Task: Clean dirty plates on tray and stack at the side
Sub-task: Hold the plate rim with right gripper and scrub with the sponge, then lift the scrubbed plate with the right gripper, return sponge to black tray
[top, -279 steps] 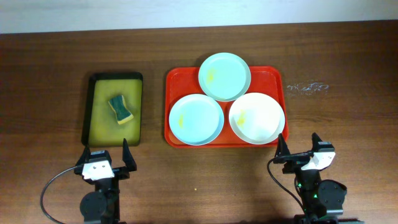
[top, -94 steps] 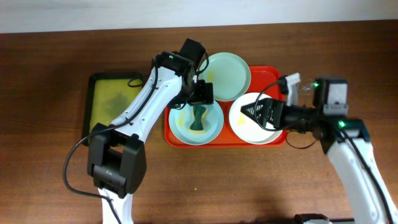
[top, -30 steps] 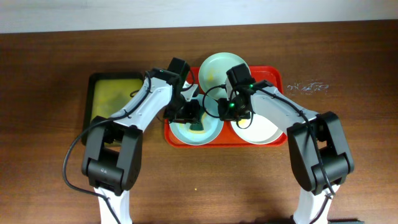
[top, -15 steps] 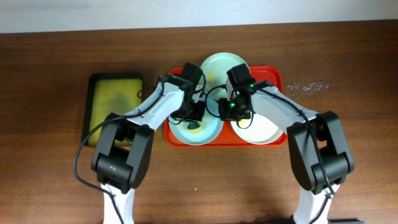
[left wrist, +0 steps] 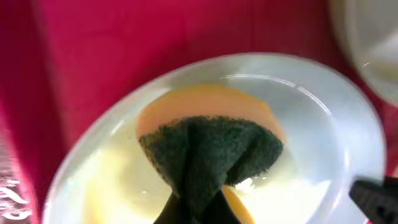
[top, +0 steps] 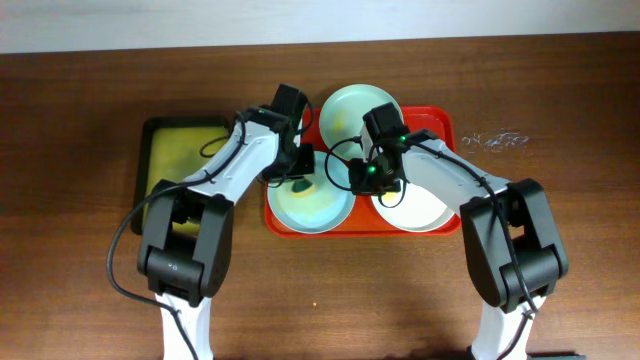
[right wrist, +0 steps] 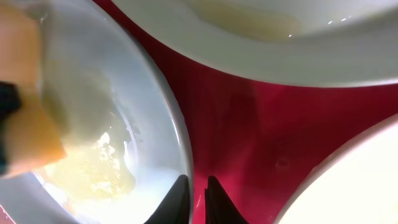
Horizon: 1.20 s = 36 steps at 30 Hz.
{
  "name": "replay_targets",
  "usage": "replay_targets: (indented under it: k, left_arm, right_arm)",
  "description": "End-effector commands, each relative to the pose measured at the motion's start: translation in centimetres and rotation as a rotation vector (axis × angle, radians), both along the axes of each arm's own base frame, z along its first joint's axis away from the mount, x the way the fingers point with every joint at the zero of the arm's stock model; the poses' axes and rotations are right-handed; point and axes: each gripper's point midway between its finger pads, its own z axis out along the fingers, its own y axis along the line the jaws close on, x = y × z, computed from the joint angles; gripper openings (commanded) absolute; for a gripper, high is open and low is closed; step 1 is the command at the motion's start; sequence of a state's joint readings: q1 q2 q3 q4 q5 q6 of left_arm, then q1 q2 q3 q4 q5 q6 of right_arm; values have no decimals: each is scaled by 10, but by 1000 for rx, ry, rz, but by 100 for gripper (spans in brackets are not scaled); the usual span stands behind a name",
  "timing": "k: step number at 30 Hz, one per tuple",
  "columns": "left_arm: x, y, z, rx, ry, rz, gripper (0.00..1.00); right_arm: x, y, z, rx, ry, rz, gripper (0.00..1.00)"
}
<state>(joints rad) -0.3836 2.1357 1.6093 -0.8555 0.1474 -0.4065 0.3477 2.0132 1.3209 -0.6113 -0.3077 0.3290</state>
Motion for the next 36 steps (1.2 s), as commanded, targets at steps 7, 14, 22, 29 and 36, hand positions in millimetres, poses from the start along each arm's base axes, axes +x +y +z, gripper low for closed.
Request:
replay_targets:
  k: [7,14,22,29,36]
  left_arm:
    - [-8,101,-13,451,-52,133,0]
    - [-36,14,10,-50,108,57,0]
    - [-62,4,-36,0,89,-8,0]
    - [-30,72,-2,332,-78,120,0]
    - [-8,76,100,202,-314,194,0]
  right_arm:
    - [-1,-9,-8,-35,5,-5,11]
    - [1,-8,-7,-31,-2,-5,11]
    - [1,-8,-7,-32,-2,-5,11]
    - [1,-8,-7,-31,-2,-5,4]
    - [9,4,21,-24,-70,63,4]
